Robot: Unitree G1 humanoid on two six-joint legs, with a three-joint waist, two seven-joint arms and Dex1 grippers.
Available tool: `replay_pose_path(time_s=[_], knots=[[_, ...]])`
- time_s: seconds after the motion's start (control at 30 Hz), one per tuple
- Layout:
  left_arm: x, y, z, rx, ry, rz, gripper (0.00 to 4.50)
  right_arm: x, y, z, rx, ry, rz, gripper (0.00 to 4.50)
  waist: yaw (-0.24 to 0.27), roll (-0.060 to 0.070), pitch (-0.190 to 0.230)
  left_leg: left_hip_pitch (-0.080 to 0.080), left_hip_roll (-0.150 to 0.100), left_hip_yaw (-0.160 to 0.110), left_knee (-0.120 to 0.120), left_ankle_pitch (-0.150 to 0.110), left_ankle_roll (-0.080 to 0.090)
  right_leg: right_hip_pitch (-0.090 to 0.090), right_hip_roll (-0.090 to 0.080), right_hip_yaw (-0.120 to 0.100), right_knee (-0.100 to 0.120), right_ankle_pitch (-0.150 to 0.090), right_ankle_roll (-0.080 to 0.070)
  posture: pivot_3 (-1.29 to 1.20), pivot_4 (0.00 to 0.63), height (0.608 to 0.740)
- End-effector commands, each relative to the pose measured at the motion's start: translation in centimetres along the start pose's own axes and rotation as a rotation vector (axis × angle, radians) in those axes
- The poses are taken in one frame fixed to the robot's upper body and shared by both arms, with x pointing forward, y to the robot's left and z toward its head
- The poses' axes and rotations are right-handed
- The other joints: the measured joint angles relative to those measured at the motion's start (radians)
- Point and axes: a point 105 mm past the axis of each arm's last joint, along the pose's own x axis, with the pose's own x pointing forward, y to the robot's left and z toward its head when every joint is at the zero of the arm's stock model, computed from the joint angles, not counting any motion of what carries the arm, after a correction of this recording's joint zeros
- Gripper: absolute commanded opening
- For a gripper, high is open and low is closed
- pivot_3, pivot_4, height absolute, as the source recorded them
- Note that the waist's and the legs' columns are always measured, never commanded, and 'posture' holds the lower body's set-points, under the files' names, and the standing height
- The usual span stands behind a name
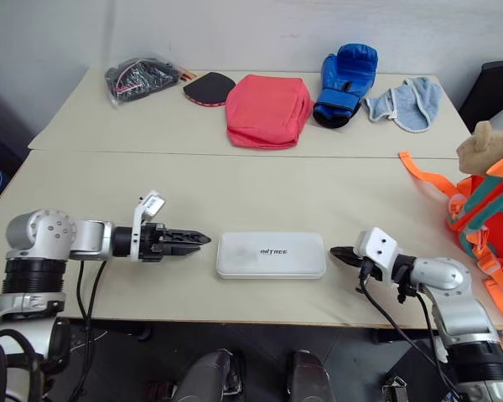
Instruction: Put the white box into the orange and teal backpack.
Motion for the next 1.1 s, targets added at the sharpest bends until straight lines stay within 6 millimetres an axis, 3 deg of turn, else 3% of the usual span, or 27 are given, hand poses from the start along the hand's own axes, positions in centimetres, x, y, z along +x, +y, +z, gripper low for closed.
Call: replay_pose_path(time_s=[0.03, 0.13, 0.37, 0.53, 0.6, 0.67, 0.87, 1.0, 1.1], knots=[[2.2, -0.2, -0.5, -0.056, 0.050, -0.028, 4.48, 0.8, -0.1, 0.9, -0.027, -0.031, 0.021, 0.00, 0.001, 0.000, 0.000, 0.000, 0.000, -0.001, 0.001, 0.000, 0.000, 0.000, 0.000, 0.000, 0.000, 0.000, 0.000, 0.00, 0.150, 0.740], [3.7, -1.1, -0.7, -0.080, 0.087, -0.089, 4.48, 1.8, 0.2, 1.3, -0.030, -0.042, 0.050, 0.00, 0.006, 0.000, 0.000, -0.002, 0.000, -0.002, 0.007, 0.000, 0.000, 0.000, 0.000, 0.001, 0.003, 0.000, 0.000, 0.00, 0.150, 0.740], [4.5, -3.0, -0.4, -0.133, 0.090, -0.212, 4.48, 3.2, 1.1, 2.1, -0.018, -0.070, 0.069, 0.00, 0.003, 0.000, 0.000, -0.002, 0.000, -0.002, 0.008, -0.001, 0.000, 0.001, 0.000, 0.001, 0.004, 0.000, 0.000, 0.00, 0.150, 0.740], [4.4, -3.1, -0.6, -0.135, 0.093, -0.200, 3.30, 3.6, 1.9, 2.3, -0.006, -0.078, 0.075, 0.00, -0.002, 0.000, 0.000, -0.002, 0.000, -0.002, 0.008, -0.001, 0.000, 0.000, 0.000, 0.001, 0.004, 0.000, 0.000, 0.00, 0.150, 0.740], [3.5, -2.7, -1.1, -0.128, 0.096, -0.175, 2.70, 3.1, 1.7, 2.3, 0.004, -0.074, 0.054, 0.00, -0.006, 0.000, 0.000, -0.002, 0.000, -0.003, 0.008, -0.001, 0.000, 0.000, 0.000, 0.001, 0.004, 0.000, 0.000, 0.00, 0.150, 0.740], [2.8, -2.5, -1.2, -0.143, 0.086, -0.172, 2.70, 2.6, 1.4, 2.1, 0.008, -0.064, 0.038, 0.00, -0.008, 0.000, 0.000, -0.002, 0.000, -0.002, 0.008, -0.001, -0.001, 0.000, 0.000, 0.001, 0.004, 0.000, 0.000, 0.00, 0.150, 0.740], [2.7, -3.5, -0.7, -0.128, 0.051, -0.222, 1.29, 1.4, 1.0, 1.4, 0.030, -0.045, -0.007, 0.00, 0.002, -0.002, 0.000, -0.002, 0.000, -0.004, 0.009, -0.001, -0.001, 0.001, 0.000, 0.002, 0.004, 0.000, -0.001, 0.00, 0.150, 0.740], [1.6, -5.6, 0.9, -0.044, -0.069, -0.317, 1.26, -1.4, 0.3, 0.9, 0.066, -0.041, -0.080, 0.00, 0.008, -0.002, 0.000, -0.004, -0.001, -0.004, 0.009, -0.001, -0.001, 0.000, 0.000, 0.002, 0.003, 0.000, -0.001, 0.00, 0.150, 0.740], [0.2, -7.0, 1.0, 0.124, -0.139, -0.322, 1.26, -4.7, 0.2, 0.9, 0.188, -0.097, -0.181, 0.17, 0.010, -0.002, 0.000, -0.004, -0.001, -0.004, 0.008, -0.001, -0.001, 0.000, 0.000, 0.001, 0.003, 0.000, -0.001, 0.00, 0.150, 0.740]])
